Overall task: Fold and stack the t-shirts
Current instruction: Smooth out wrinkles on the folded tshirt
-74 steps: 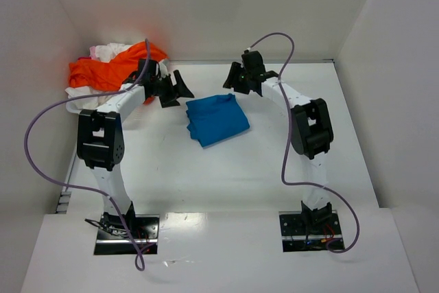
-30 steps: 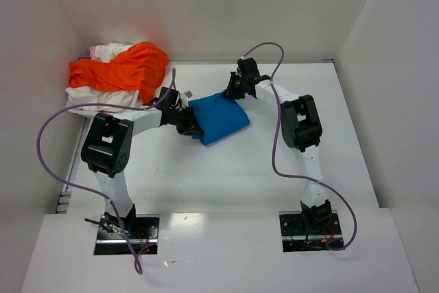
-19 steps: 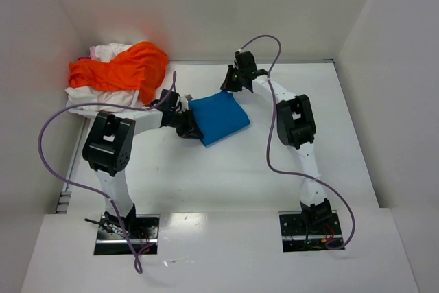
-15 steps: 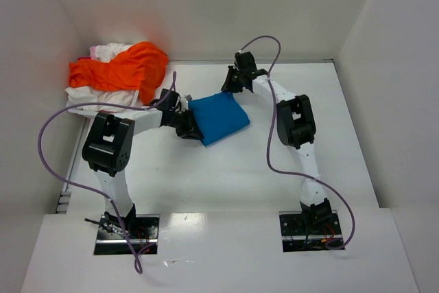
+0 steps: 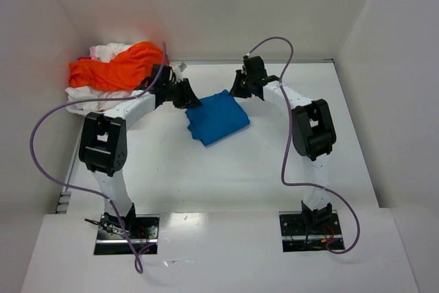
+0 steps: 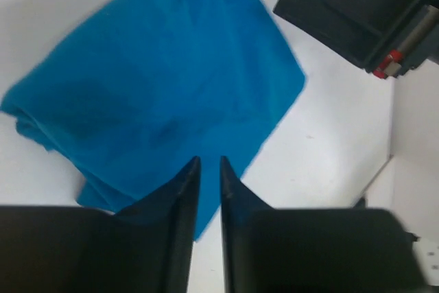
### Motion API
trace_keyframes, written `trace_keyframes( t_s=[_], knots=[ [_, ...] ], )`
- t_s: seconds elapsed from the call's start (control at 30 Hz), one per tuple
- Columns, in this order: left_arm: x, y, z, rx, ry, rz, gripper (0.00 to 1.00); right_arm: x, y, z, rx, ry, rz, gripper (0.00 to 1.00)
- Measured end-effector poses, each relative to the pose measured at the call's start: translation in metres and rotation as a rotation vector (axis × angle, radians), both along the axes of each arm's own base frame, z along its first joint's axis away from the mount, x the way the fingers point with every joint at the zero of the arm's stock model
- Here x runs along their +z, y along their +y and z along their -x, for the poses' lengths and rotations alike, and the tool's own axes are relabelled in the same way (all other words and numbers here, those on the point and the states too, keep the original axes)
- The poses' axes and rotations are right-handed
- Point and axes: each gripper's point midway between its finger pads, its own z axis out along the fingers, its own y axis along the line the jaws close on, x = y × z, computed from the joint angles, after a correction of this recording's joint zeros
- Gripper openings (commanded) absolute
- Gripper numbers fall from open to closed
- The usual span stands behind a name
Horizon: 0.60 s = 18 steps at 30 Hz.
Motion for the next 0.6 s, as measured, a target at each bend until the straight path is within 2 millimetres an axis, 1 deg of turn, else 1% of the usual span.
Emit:
trace_keyframes(
  t_s=[0.03, 0.07, 0.1, 0.17, 0.23, 0.3, 0.37, 0.43, 0.53, 0.6],
  knots=[
    [-0.008, -0.001, -0.004, 0.000, 0.008, -0.004, 0.18, -0.008, -0.001, 0.004, 0.000, 0.012, 0.003, 0.10],
    [-0.017, -0.001, -0.006, 0.000, 0.023, -0.007, 0.14, -0.017, -0.003, 0.008, 0.000, 0.031, 0.009, 0.04],
    [-0.028, -0.002, -0.009, 0.003, 0.040, -0.010, 0.07, -0.026, -0.005, 0.013, 0.001, 0.052, 0.016, 0.02],
    [-0.053, -0.001, -0.009, 0.009, 0.087, -0.023, 0.03, -0.037, -0.007, 0.020, 0.001, 0.082, 0.024, 0.00],
    [-0.075, 0.001, -0.010, 0.026, 0.130, -0.046, 0.00, -0.041, -0.007, 0.022, 0.003, 0.091, 0.024, 0.00],
    [-0.089, 0.005, -0.011, 0.055, 0.155, -0.066, 0.00, -0.041, -0.006, 0.022, 0.005, 0.090, 0.021, 0.00],
    [-0.096, 0.010, -0.015, 0.087, 0.163, -0.091, 0.00, -0.041, -0.006, 0.022, 0.007, 0.089, 0.019, 0.00],
    [-0.096, 0.013, -0.020, 0.116, 0.152, -0.109, 0.00, -0.045, -0.006, 0.024, 0.007, 0.091, 0.020, 0.00],
    [-0.091, 0.020, -0.034, 0.164, 0.123, -0.124, 0.00, -0.063, -0.013, 0.037, 0.000, 0.130, 0.043, 0.00],
    [-0.088, 0.025, -0.042, 0.182, 0.107, -0.122, 0.02, -0.077, -0.018, 0.049, -0.005, 0.162, 0.051, 0.00]
  ],
)
